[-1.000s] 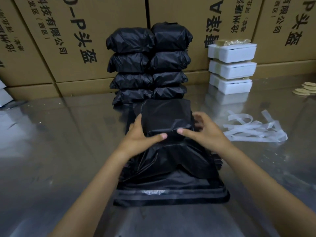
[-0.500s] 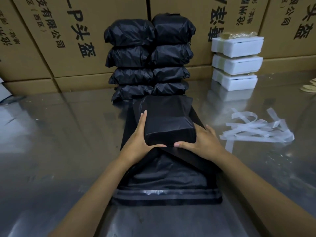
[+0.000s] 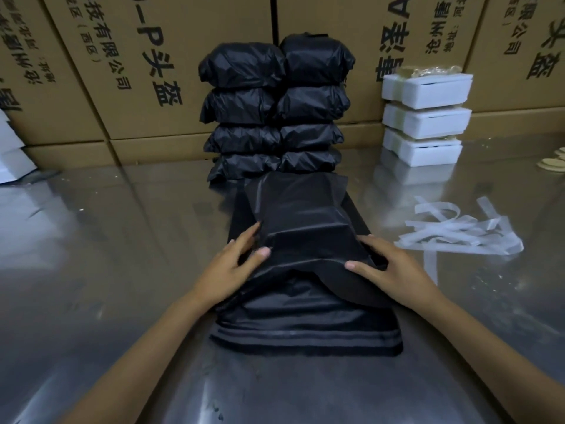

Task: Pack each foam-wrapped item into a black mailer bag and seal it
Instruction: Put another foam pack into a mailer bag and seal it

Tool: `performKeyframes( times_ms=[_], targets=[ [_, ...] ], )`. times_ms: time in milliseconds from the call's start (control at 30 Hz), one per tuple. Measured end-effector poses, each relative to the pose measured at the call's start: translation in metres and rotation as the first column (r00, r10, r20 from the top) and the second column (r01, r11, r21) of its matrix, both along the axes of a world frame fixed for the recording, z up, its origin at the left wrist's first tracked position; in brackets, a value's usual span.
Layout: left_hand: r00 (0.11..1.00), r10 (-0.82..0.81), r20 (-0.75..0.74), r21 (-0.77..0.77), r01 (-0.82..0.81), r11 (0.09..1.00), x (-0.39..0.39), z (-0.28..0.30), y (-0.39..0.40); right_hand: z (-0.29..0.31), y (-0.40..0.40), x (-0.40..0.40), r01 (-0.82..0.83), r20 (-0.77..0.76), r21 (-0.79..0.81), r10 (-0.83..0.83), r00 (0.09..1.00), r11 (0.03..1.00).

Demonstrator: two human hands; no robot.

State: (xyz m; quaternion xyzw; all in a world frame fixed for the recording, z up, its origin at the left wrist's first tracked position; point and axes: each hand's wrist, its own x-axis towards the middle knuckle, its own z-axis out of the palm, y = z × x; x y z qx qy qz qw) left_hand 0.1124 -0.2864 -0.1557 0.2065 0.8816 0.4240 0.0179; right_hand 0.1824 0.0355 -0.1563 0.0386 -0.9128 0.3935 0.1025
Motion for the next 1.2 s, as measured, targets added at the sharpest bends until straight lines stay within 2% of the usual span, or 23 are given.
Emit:
performKeyframes(
  times_ms=[100,167,267,367,567,600,667,733,800,967,1067,1200],
  targets=[
    [0.996,0.068,-0.054,0.147,-0.06,0.987,0.018,-0.001,-0.026,-0.002,0.01,0.026,-0.041,-0.129,0.001,0.041,0.991,0.999],
    [0.999,-0.019,-0.051,0.108,0.024,0.994,0.029,-0.002,-0.041,-0.004,0.012,0.037,-0.07,-0.185,0.137,0.095,0.978,0.988],
    [0.988,-0.155,-0.007,0.075,0.155,0.985,0.043,0.001,-0.052,-0.004,0.011,0.048,-0.097,-0.213,0.377,0.189,0.959,0.921],
    [0.973,-0.224,0.055,-0.002,0.224,0.975,0.05,0.005,-0.055,-0.002,0.008,0.056,-0.097,-0.23,0.45,0.22,0.948,0.888],
    [0.943,-0.278,0.18,-0.143,0.305,0.942,0.042,0.013,-0.061,0.002,0.008,0.062,-0.142,-0.15,0.373,0.211,0.966,0.917],
    [0.949,-0.267,0.168,-0.161,0.294,0.942,0.042,0.013,-0.059,0.002,0.009,0.062,-0.14,-0.162,0.366,0.211,0.964,0.92],
    [0.975,-0.214,0.053,-0.162,0.22,0.962,0.043,0.009,-0.05,0.0,0.009,0.062,-0.124,-0.205,0.325,0.198,0.958,0.937],
    [0.976,-0.175,-0.128,-0.105,0.162,0.981,0.046,0.005,-0.041,-0.002,0.009,0.062,-0.102,-0.247,0.292,0.178,0.953,0.951],
    [0.967,-0.128,-0.219,-0.004,0.13,0.992,0.05,0.002,-0.033,-0.003,0.009,0.059,-0.085,-0.266,0.267,0.158,0.951,0.96],
    [0.993,0.042,-0.113,0.3,-0.006,0.954,0.053,0.002,-0.02,-0.002,0.01,0.059,0.026,-0.249,0.015,-0.021,0.968,1.0],
    [0.984,0.092,-0.155,0.325,-0.038,0.945,0.049,0.012,-0.014,0.0,0.008,0.057,0.054,-0.282,-0.034,-0.061,0.958,0.998],
    [0.988,0.09,-0.128,0.392,-0.033,0.919,0.05,0.025,-0.002,0.004,0.001,0.056,0.051,-0.276,-0.176,-0.099,0.956,0.983]
  ],
)
